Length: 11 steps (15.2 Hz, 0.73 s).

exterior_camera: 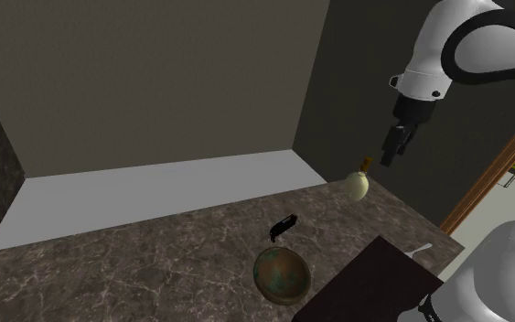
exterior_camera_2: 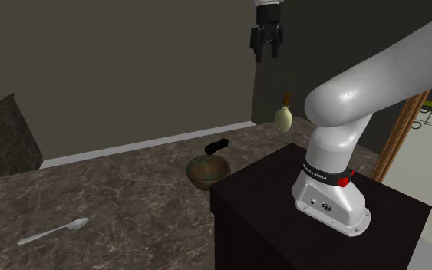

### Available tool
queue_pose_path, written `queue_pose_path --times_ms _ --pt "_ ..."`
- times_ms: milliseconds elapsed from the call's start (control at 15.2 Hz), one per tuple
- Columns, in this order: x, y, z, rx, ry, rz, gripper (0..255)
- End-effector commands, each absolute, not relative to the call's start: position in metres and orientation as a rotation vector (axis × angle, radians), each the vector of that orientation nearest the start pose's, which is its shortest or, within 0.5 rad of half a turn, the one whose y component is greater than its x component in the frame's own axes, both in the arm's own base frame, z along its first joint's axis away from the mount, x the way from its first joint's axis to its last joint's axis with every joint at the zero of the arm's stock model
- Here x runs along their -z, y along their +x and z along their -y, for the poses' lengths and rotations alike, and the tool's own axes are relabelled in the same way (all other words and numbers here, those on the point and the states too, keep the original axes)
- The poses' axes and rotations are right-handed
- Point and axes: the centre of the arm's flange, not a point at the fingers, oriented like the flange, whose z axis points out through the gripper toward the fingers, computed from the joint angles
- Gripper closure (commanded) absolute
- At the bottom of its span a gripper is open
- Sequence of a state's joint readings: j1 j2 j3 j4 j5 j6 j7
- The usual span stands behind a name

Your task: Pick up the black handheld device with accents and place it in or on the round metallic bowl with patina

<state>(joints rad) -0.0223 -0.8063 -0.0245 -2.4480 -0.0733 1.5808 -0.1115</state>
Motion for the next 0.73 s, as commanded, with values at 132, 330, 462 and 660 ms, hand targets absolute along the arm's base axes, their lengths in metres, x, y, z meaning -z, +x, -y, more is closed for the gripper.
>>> queue_pose_path --times_ms 132,330,462,660 --pt "-0.533 0.312 0.031 -0.113 -3.183 0.255 0" --pt "-0.501 0.333 0.041 -0.127 -3.163 0.455 0" --pt "-0.479 0.348 0.046 -0.137 -3.143 0.588 0" --pt "-0.446 0.37 0.051 -0.15 -3.102 0.785 0"
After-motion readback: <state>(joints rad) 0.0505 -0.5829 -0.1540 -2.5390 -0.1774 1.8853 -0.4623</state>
